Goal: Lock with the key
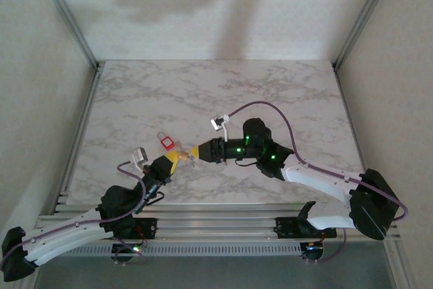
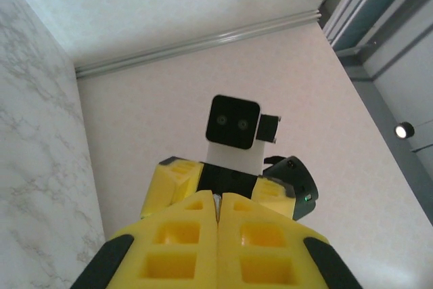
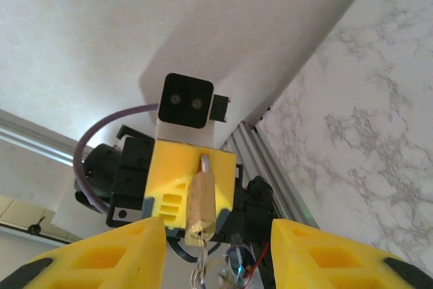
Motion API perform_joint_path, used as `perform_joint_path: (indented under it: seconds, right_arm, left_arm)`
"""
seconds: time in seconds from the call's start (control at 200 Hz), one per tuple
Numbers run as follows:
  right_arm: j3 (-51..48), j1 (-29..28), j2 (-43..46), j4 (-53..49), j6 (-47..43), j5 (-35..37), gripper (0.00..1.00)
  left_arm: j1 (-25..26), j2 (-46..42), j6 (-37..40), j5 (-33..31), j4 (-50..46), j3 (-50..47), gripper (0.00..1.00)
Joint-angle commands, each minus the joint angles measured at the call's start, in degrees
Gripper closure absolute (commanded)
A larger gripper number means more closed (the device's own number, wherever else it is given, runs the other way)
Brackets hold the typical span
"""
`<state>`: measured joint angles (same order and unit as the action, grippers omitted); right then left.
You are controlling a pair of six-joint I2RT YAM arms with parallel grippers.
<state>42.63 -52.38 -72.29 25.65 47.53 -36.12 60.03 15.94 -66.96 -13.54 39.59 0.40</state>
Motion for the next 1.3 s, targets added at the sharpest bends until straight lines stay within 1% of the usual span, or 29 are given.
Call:
perform_joint_path:
  seconds: [0.0,0.145,0.355,0.621,1.001,1.091,1.196,1.296]
  right_arm:
    - [-1.61,0.28,0.63,-0.36,0.43,0.28,0.56]
    - [-2.76,0.26,-0.22,2.19,1.89,-0.37,0.58]
    - [-3.28,0.08,-1.78,5.90,3.43,-0.96,0.68]
    - [-2.71,-0.40,-4.50,8.98,4.79,-1.65,0.71]
    - [-2.48,-1.14,-5.25,9.80,5.18,-2.37,0.82]
    - [-2.71,-1.15,-5.25,9.90,5.14,-2.30,0.82]
    - [-3.02,-1.24,-5.40,10.13,5.23,-2.32,0.85]
    - [-3.26,-1.32,-5.54,10.68,5.43,-2.39,0.85]
  left_arm:
    - [-0.66,-0.53,-1.51,-1.75,-0.86,-11.21,1.00]
    - [-1.10,-0.32,-1.73,-1.75,-1.25,-11.13,1.00]
    - [-1.49,-0.20,-2.56,-1.75,-2.28,-11.39,1.00]
    - [-1.76,-0.04,-2.83,-1.73,-3.27,-11.26,1.00]
    - [-1.89,0.05,-3.34,-2.41,-4.70,-11.21,1.00]
    - [-2.02,0.05,-3.44,-2.46,-4.70,-11.21,1.00]
    - [-2.01,0.05,-3.62,-2.58,-4.86,-11.21,1.00]
    - [-2.11,-0.03,-3.75,-2.78,-5.05,-11.21,1.00]
